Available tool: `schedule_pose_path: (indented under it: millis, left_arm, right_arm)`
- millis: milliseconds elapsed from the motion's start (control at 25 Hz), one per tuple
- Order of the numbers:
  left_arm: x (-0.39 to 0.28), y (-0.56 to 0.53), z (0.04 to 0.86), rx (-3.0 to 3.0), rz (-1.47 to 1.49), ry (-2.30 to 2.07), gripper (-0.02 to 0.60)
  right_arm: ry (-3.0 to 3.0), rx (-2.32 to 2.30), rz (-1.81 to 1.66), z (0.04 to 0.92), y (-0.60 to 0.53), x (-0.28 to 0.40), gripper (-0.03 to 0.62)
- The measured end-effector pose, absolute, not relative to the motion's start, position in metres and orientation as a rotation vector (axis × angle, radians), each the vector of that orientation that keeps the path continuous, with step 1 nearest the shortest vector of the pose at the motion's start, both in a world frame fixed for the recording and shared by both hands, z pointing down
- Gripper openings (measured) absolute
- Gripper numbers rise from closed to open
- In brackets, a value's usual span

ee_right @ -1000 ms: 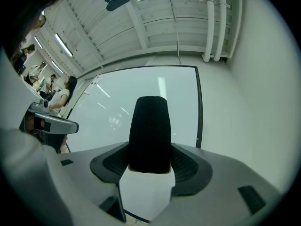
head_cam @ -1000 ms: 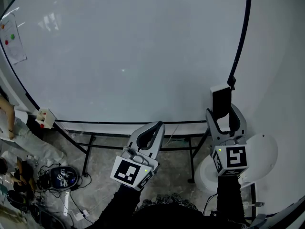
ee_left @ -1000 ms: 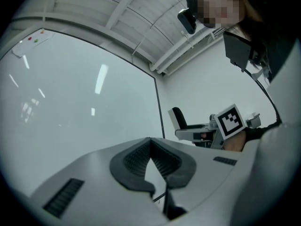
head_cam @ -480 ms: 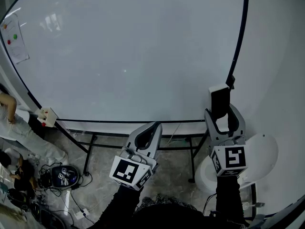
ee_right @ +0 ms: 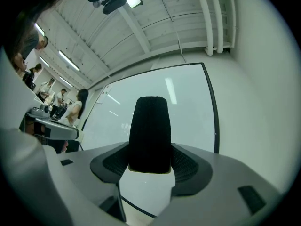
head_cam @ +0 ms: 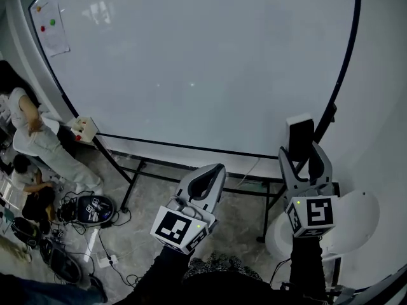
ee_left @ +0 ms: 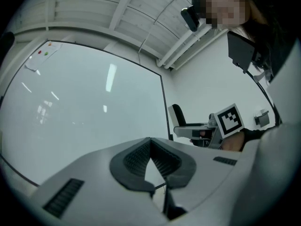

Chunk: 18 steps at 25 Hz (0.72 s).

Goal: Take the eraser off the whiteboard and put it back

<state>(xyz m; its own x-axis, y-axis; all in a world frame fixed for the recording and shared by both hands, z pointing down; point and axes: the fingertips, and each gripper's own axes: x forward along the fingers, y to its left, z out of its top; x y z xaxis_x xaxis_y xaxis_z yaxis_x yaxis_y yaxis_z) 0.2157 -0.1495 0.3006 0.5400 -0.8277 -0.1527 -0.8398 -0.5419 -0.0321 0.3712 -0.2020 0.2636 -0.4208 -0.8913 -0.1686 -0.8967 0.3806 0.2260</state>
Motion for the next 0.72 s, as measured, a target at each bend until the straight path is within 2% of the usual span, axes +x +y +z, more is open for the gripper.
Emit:
schedule_pose_path:
  millis: [720]
  left_arm:
    - [0.103, -0.089, 0.322, -2.453, 0.138, 1.837, 0.006]
  right_arm:
    - [2.804, -1.31, 0.363, 0.29, -0.187, 0.246, 0.275]
